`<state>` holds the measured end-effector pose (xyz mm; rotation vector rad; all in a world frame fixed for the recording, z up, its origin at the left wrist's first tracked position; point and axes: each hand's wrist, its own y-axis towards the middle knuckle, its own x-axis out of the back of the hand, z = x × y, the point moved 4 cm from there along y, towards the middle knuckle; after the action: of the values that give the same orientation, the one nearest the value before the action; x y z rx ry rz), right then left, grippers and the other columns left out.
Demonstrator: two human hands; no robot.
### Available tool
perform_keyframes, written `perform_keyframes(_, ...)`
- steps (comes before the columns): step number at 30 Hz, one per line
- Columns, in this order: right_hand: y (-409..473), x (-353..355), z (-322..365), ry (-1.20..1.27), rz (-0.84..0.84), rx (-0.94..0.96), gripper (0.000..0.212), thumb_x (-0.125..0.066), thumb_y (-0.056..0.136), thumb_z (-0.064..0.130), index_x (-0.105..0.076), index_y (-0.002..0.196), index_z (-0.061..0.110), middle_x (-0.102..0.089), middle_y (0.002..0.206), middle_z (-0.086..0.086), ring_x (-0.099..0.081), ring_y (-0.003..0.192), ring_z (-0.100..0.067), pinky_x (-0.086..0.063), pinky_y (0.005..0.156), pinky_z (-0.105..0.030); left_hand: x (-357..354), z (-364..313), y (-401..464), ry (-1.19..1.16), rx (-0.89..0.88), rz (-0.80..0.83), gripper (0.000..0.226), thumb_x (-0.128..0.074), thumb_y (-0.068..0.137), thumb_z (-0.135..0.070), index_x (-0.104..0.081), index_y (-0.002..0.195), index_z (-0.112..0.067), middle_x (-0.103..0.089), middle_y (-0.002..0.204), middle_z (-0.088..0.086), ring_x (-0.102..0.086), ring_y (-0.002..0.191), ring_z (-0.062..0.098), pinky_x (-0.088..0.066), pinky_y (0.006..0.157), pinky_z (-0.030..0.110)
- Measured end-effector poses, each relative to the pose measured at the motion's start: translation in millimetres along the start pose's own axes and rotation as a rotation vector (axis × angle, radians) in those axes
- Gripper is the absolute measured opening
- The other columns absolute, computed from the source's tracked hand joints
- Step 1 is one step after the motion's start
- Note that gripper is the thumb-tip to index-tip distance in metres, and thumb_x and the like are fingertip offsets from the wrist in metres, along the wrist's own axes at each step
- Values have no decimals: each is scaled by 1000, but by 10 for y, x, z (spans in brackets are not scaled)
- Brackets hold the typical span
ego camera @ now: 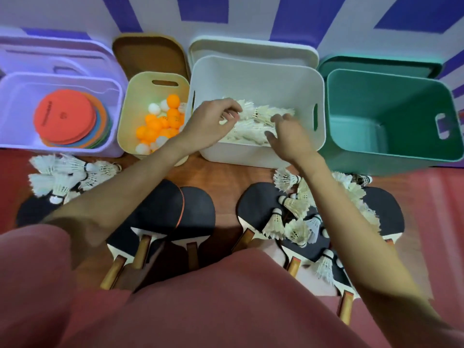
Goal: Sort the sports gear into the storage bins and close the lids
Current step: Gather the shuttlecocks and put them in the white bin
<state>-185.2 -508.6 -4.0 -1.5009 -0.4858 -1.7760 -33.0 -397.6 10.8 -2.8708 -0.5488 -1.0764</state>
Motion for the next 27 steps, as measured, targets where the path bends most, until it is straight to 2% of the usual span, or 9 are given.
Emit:
perform_keyframes(2, -187, -26, 249, 113, -89, 102, 37, -52, 94, 17, -49, 126, -1, -53, 117, -22, -47, 113, -38, -38, 93, -40, 193, 36, -312, -27, 7, -81, 24, -53, 88, -9, -66, 107, -4, -70, 98, 6, -66, 90, 13, -53, 80, 25)
perform_keyframes(5, -453, -184, 628, 173, -106, 202, 37, -54, 91, 13, -51, 125, -1, -52, 116, -21, -47, 112, -38, -37, 95, -39, 390, 247, -792, -6, 108, -145, 21, -56, 88, -11, -68, 105, -8, -69, 92, 2, -65, 85, 11, -52, 78, 24)
perform_keyframes(8, -658, -456, 1031, 163, -15, 279, 39, -54, 89, 10, -50, 126, -1, -52, 116, -21, -48, 110, -37, -39, 93, -39, 557, 559, -1308, 24, 211, -153, 19, -58, 86, -9, -69, 102, -10, -70, 92, 5, -64, 83, 10, -50, 77, 21)
perform_keyframes(11, -827, -751, 1433, 124, 84, 351, 36, -55, 86, 8, -51, 120, -2, -51, 113, -22, -50, 106, -40, -43, 88, -43, 733, 862, -1818, 96, 292, -128, 21, -60, 83, -8, -68, 103, -8, -71, 94, 5, -67, 86, 18, -53, 80, 31)
perform_keyframes(14, -968, -1027, 1840, 94, 156, 401, 31, -55, 88, 13, -51, 115, -1, -50, 110, -20, -50, 101, -39, -45, 83, -44, 923, 1125, -2285, 108, 364, -132, 21, -63, 84, -7, -67, 104, -9, -70, 94, 4, -65, 86, 17, -52, 81, 32)
perform_keyframes(19, -1125, -1403, 2559, 37, 251, 484, 37, -54, 91, 17, -48, 124, 1, -48, 115, -18, -48, 106, -36, -46, 85, -44, 1301, 1497, -2962, 104, 485, -182, 20, -63, 86, -9, -66, 106, -9, -68, 94, 2, -63, 85, 13, -47, 78, 26)
perform_keyframes(24, -1252, -1723, 3276, 58, 312, 544, 45, -53, 92, 15, -44, 134, 2, -47, 119, -18, -48, 108, -35, -44, 89, -41, 1670, 1922, -3618, 109, 576, -215, 20, -64, 86, -8, -66, 107, -6, -68, 94, 5, -65, 86, 19, -54, 81, 35)
perform_keyframes(27, -1305, -1891, 3628, 68, 324, 567, 43, -52, 91, 11, -45, 132, 1, -47, 119, -18, -49, 109, -34, -44, 90, -41, 1839, 2180, -4007, 134, 685, -312, 22, -62, 87, -8, -65, 108, -5, -70, 99, 8, -66, 89, 23, -54, 82, 38)
